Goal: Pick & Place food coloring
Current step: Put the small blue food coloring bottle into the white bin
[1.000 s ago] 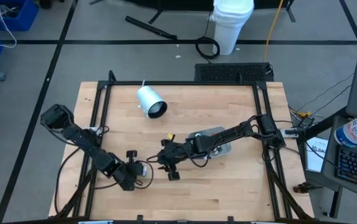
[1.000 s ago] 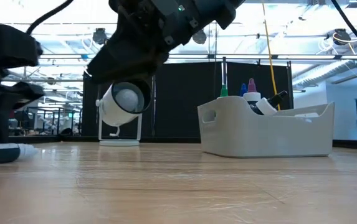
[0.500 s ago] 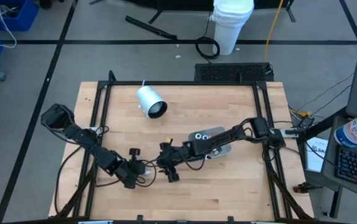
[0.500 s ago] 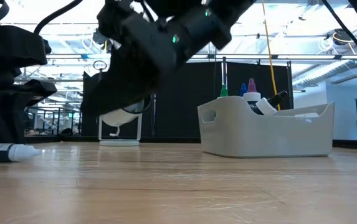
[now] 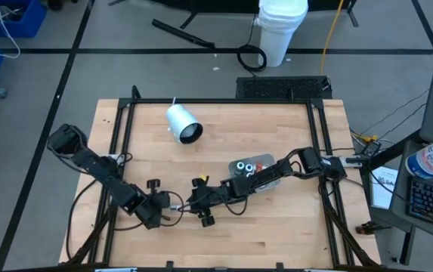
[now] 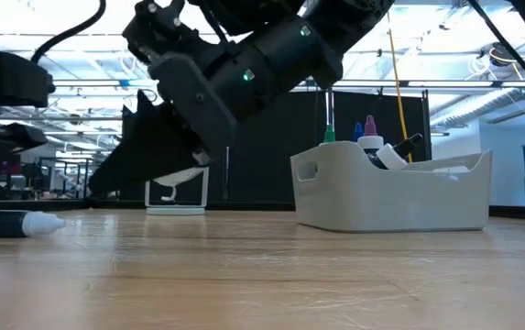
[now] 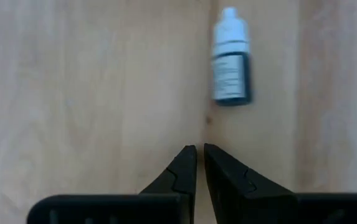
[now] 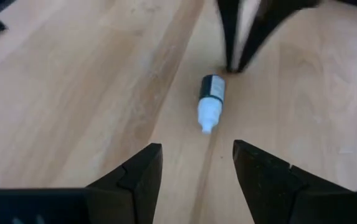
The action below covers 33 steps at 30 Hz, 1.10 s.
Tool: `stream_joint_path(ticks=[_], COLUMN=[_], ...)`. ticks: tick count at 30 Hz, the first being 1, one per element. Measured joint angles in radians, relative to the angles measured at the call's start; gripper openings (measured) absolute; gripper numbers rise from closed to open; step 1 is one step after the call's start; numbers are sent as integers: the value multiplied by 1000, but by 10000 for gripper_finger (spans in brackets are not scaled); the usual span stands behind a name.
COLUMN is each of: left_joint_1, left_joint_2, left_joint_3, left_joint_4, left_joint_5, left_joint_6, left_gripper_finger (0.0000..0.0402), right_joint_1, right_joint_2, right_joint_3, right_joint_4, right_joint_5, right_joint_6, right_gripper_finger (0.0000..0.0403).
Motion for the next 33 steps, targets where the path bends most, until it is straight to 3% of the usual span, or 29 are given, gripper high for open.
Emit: stream_joint_path(ticks=[6, 16, 26, 33], left_joint_1=[-21, -12, -19, -19], left_joint_2=[1, 31, 46, 56], left_joint_3=[0, 0, -1, -1], left_joint_4=[16, 110, 120, 128], left_joint_5=[5, -18, -54, -71], left_joint_6=[-109, -108, -100, -92], left_gripper_finger=[42, 42, 42, 42], right_joint_1=[-3, -12, -1, -2], right_joint_2=[0, 88, 117, 131], right_joint_3=[0, 79, 132, 131], right_joint_4=[24, 29, -9, -9], right_joint_5=[14, -30, 88, 66], right_joint_6=[0, 54, 51, 52], right_gripper_finger=[186, 197, 199, 199])
